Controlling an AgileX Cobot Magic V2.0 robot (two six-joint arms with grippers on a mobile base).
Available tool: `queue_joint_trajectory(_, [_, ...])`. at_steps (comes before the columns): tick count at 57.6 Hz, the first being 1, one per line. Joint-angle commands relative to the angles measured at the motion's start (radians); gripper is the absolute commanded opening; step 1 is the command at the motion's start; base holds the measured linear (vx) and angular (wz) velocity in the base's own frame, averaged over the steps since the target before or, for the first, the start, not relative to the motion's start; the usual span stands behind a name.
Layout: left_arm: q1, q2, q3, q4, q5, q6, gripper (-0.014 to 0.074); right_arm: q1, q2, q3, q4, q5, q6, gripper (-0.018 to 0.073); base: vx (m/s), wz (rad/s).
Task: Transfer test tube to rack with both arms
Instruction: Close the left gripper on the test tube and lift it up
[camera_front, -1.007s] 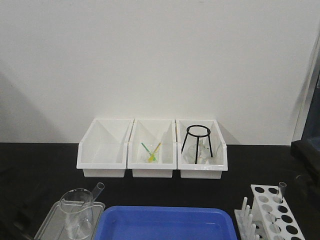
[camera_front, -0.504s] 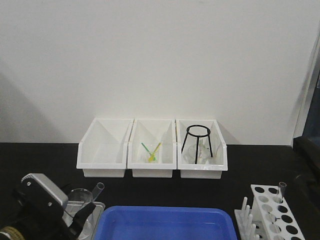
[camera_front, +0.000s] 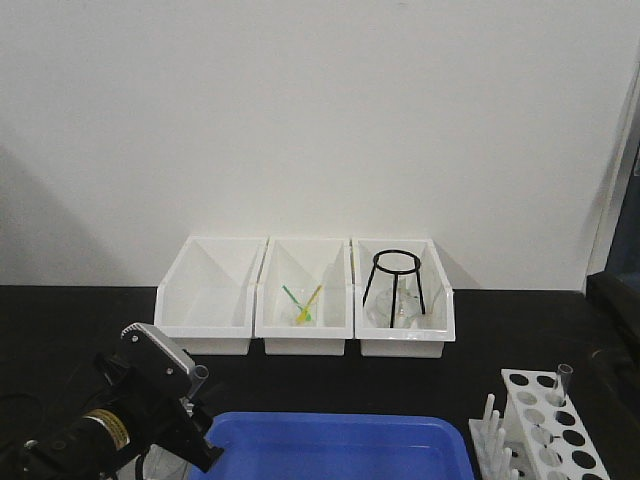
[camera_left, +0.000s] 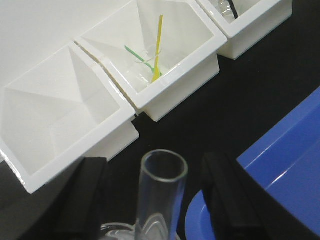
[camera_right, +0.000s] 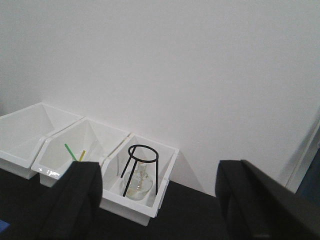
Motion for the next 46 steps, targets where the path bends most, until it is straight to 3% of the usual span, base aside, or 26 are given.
queue_joint_trajectory(1, [-0.004,-0.017,-0.04,-0.008,-0.115,-0.012,0.0496,0.001,-0.001,-0.035,-0.012,-0.086,-0.008,0.0523,0.0,0.0])
queue_joint_trajectory(10, [-0.004,-0.014,-0.04,-0.008,-0.127,-0.012,0.0378,0.001,-0.001,-0.035,-0.012,-0.089,-0.008,0.0523,0.0,0.0])
queue_joint_trajectory(27, [-0.004,-0.022,-0.04,-0.008,-0.156,-0.012,-0.001,0.001,-0.001,-0.035,-0.012,-0.093,-0.008,0.0523,0.0,0.0])
queue_joint_trajectory(37, [-0.004,-0.092,-0.04,-0.009,-0.133,-0.025,-0.0008,0.001,-0.001,-0.035,-0.012,-0.092,-0.008,0.0523,0.0,0.0])
queue_joint_trajectory(42, [-0.004,-0.179,-0.044,-0.008,-0.107,-0.075,-0.0008,0.001,-0.001,-0.035,-0.007,-0.092,-0.006,0.0523,0.0,0.0])
queue_joint_trajectory(46, [-0.004,-0.277,-0.072,-0.005,-0.021,-0.146,-0.0008,0.001,-0.001,-0.035,-0.002,-0.09,-0.002,0.0523,0.0,0.0])
